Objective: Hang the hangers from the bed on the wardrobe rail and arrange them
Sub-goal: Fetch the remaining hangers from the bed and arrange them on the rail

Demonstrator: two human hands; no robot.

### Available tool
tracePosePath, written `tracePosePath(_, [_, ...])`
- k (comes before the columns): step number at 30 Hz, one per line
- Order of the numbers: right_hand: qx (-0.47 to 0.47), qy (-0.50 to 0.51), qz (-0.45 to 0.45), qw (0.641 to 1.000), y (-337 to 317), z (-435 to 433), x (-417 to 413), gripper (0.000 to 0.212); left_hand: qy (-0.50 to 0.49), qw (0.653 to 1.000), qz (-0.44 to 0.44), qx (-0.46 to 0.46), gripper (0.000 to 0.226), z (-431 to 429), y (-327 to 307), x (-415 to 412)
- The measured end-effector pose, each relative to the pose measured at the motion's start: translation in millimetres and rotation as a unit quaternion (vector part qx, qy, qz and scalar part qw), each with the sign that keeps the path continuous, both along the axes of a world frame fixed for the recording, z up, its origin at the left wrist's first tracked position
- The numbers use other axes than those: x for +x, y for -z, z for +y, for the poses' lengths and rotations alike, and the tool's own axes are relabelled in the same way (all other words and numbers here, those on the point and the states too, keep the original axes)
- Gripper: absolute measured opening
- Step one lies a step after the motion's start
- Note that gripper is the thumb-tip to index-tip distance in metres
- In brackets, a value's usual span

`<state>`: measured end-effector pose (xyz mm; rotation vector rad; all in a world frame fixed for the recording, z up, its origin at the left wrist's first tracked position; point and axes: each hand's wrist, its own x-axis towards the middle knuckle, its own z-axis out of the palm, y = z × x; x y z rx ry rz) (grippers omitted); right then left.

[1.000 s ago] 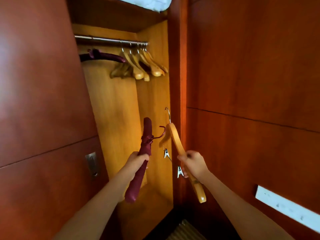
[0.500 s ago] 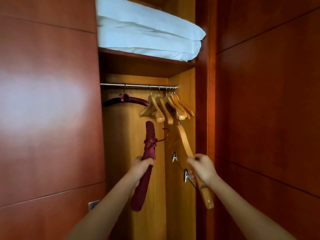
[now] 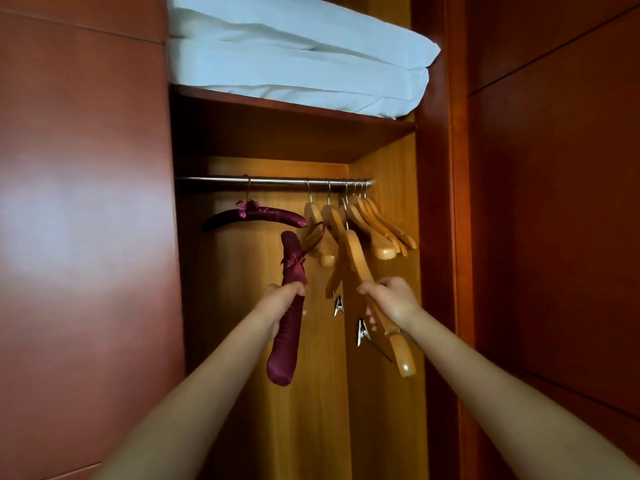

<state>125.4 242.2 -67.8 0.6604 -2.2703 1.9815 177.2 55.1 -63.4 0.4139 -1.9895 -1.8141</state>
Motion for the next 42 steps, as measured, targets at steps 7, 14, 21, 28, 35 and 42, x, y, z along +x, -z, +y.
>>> tracePosePath(7, [-0.006, -0.037, -0.047, 0.998, -8, -27, -41, 0.013, -0.020, 1.000, -0.008, 0.019, 0.033, -22, -10, -46])
tracePosePath(14, [-0.017, -0.040, -0.053, 0.998, -21, -46, -84, 0.007, -0.034, 0.999, -0.012, 0.023, 0.034, -31, -19, -83])
tracePosePath(21, [-0.015, -0.061, -0.036, 0.997, -31, -39, -121, 0.015, -0.073, 0.997, -0.005, 0.019, 0.016, -33, -32, -104])
tracePosePath(28, [-0.021, -0.082, -0.025, 0.996, -32, -23, -140, 0.013, -0.103, 0.993, 0.036, 0.038, 0.029, -19, -31, -119])
tracePosePath(35, [-0.012, -0.093, -0.007, 0.996, -71, -25, -162, 0.013, -0.092, 0.995, 0.026, 0.014, 0.033, -2, -47, -123])
tracePosePath(42, [0.007, -0.112, 0.015, 0.994, -117, -53, -185, 0.010, -0.055, 0.998, 0.011, -0.008, 0.014, -10, -70, -137])
